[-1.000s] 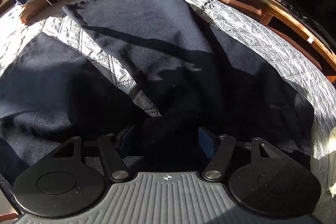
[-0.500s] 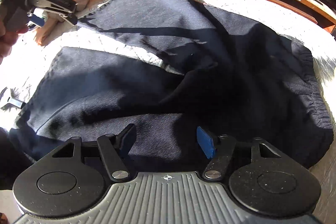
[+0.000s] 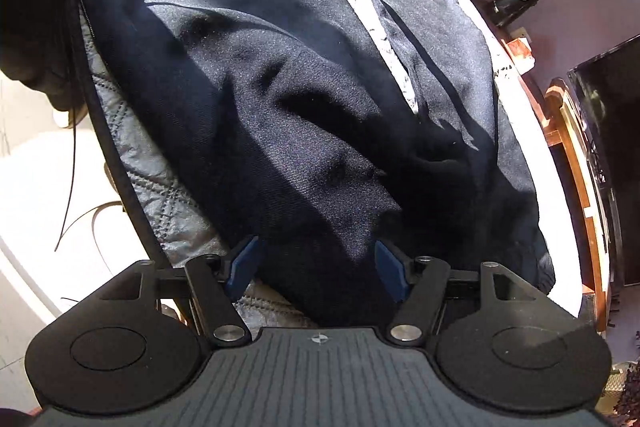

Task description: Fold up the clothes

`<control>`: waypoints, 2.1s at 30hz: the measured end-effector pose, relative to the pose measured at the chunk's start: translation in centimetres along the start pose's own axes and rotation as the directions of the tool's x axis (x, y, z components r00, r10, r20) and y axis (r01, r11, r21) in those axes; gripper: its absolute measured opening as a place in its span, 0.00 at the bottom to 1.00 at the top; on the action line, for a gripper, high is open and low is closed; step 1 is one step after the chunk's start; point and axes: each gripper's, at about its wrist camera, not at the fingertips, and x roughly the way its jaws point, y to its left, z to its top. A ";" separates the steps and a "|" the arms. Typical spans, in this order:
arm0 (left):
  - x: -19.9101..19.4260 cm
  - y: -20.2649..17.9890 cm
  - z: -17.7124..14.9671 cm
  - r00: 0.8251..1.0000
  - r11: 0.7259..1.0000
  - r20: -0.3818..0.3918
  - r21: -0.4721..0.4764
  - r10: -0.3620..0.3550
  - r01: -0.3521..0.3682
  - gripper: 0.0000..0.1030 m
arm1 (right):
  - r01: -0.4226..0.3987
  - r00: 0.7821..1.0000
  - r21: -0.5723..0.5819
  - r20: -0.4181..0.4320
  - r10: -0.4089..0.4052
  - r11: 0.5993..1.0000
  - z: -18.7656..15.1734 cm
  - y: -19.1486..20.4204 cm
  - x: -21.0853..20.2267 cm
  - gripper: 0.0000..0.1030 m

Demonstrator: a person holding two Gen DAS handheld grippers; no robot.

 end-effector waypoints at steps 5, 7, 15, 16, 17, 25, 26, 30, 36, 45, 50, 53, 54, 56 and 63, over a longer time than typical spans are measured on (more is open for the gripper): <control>-0.2 -0.4 -0.1 1.000 1.000 0.006 0.007 -0.011 0.011 0.99 | -0.016 1.000 -0.106 0.014 0.018 0.994 -0.7 0.8 0.5 0.69; 0.0 -0.4 -0.1 1.000 1.000 0.003 0.013 -0.006 0.006 0.99 | -0.020 0.999 -0.152 0.034 0.026 0.988 -0.9 1.0 -0.2 0.65; 0.1 -0.4 -0.1 1.000 1.000 0.000 0.014 -0.008 0.008 0.99 | -0.006 1.000 -0.177 0.021 0.010 0.984 -2.4 0.4 0.9 0.78; 0.1 -0.6 -0.2 1.000 1.000 -0.001 0.023 -0.007 0.007 0.99 | -0.001 1.000 -0.183 0.030 0.006 0.983 -2.3 0.3 1.2 0.78; 0.1 -0.8 -0.2 1.000 1.000 -0.002 0.030 -0.007 0.007 0.99 | 0.005 0.999 -0.189 0.039 0.003 0.982 -2.2 0.3 1.4 0.77; 0.3 -1.2 -0.2 1.000 0.999 -0.005 0.036 -0.006 0.006 0.99 | -0.020 0.997 -0.191 0.071 0.035 0.981 -2.3 -0.3 1.0 0.06; 0.3 -1.3 -0.2 1.000 0.999 -0.006 0.037 -0.006 0.006 0.99 | -0.013 0.996 -0.192 0.079 0.028 0.981 -2.2 -0.4 0.9 0.06; 0.3 -1.8 -0.2 1.000 0.999 -0.008 0.052 -0.007 0.007 0.99 | -0.238 0.971 -0.132 -0.028 0.236 0.962 -1.9 -1.7 -0.1 0.55; 0.5 -1.6 -0.1 1.000 0.999 -0.010 0.032 -0.008 0.009 0.99 | -0.215 0.961 0.318 0.235 0.143 0.923 -1.0 -11.8 -1.4 0.67; 0.8 -1.8 -0.4 1.000 0.998 -0.017 0.060 0.002 -0.001 0.99 | -0.081 0.980 0.698 0.185 -0.071 0.711 -0.3 -28.8 10.3 0.69; 1.0 -1.4 -0.3 1.000 0.998 -0.024 0.060 0.012 -0.011 0.99 | -0.091 0.992 0.686 0.125 0.007 0.722 0.7 -34.5 16.9 0.77; 1.1 -1.2 -0.2 1.000 0.998 -0.022 0.059 0.013 -0.012 0.99 | -0.147 0.989 0.690 0.121 0.087 0.709 1.2 -35.7 20.0 0.77; 1.2 -1.2 -0.2 1.000 0.998 -0.025 0.059 0.014 -0.013 0.99 | -0.156 0.988 0.687 0.113 0.108 0.710 1.3 -35.6 20.8 0.77; 1.4 -1.2 -0.1 0.999 0.998 -0.032 0.060 0.015 -0.013 0.99 | -0.169 0.986 0.663 0.102 0.136 0.729 1.8 -34.9 22.0 0.77; 1.6 -1.6 -0.5 0.999 0.995 -0.039 0.098 0.019 -0.016 0.99 | -0.154 0.986 0.582 0.138 0.090 0.798 4.0 -34.7 20.8 0.05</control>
